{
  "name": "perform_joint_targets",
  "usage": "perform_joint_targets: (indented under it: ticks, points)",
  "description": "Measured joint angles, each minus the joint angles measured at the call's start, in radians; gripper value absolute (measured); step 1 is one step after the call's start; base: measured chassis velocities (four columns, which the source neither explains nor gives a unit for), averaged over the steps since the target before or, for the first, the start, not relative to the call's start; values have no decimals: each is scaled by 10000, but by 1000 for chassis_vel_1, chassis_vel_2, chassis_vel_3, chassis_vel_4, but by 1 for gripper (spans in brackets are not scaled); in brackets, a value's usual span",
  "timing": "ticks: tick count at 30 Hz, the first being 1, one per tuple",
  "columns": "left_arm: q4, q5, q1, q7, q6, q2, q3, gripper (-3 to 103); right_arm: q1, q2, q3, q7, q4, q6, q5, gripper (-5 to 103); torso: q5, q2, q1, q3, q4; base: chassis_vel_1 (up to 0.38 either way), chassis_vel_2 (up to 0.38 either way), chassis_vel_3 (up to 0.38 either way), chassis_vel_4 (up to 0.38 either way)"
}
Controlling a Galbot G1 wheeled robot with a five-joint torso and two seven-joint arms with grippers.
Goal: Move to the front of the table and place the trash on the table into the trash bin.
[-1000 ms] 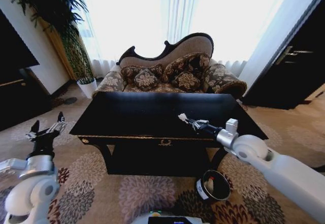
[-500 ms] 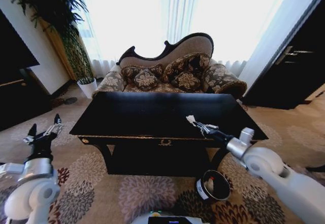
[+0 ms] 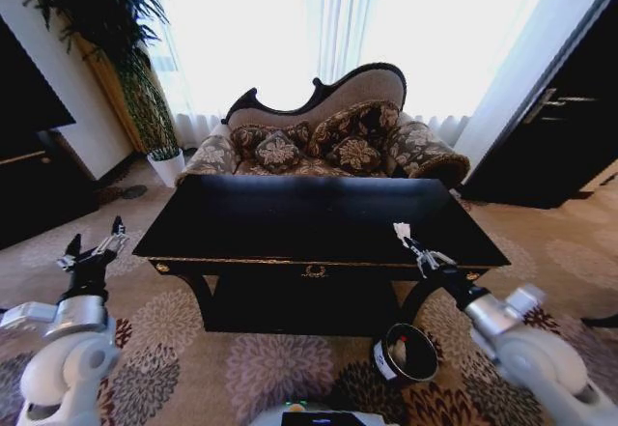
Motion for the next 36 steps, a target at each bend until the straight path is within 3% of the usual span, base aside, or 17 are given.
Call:
perform_joint_targets:
  ticks: [7, 12, 21, 23, 28, 30, 32, 35, 36]
  points:
    - [30, -179, -128, -9, -3, 129, 38, 100, -444, 985, 322, -776, -146, 579, -10, 0, -1, 0, 0, 0, 0, 0, 0, 0, 0]
    - [157, -320, -138, -14, -97, 187, -84, 100, -617, 1982, 397, -1827, -1166, 1154, -92, 0, 2, 0, 0, 0, 0, 0, 0, 0, 0]
    - [437, -414, -146, -27, -167, 143, -245, 100, -470, 2649, -248, -3612, -3572, 1865, -186, 0, 1, 1, 0, 0, 0, 0, 0, 0, 0]
    - [458, -414, -144, -28, -176, 128, -249, 100, -424, 2679, -424, -3704, -3873, 1976, -342, 0, 0, 1, 0, 1, 0, 0, 0, 0, 0]
    - [476, -403, -137, -31, -181, 81, -230, 100, -16, 2805, -1199, -3504, -5140, 2468, -1242, 0, 1, 1, 0, 1, -1, 0, 0, 0, 0]
    - [477, -368, -71, -33, -166, 50, -225, 100, 391, 3026, -1750, -2670, -5850, 2701, -2136, 0, 2, 1, 0, 1, 0, 0, 0, 0, 0]
    - [483, -353, -53, -33, -165, 50, -229, 100, 509, 3090, -1868, -2373, -6027, 2742, -2506, 0, 4, 1, 0, 1, 0, 0, 0, 0, 0]
    - [496, -348, 19, -33, -164, 89, -360, 100, 1046, 3198, -2347, -1133, -6757, 2965, -4089, 0, -1, 1, -1, 1, 0, 0, 0, 0, 0]
    - [496, -348, 19, -33, -164, 89, -360, 100, 1046, 3198, -2347, -1133, -6757, 2965, -4089, 0, -1, 1, -1, 1, 0, 0, 0, 0, 0]
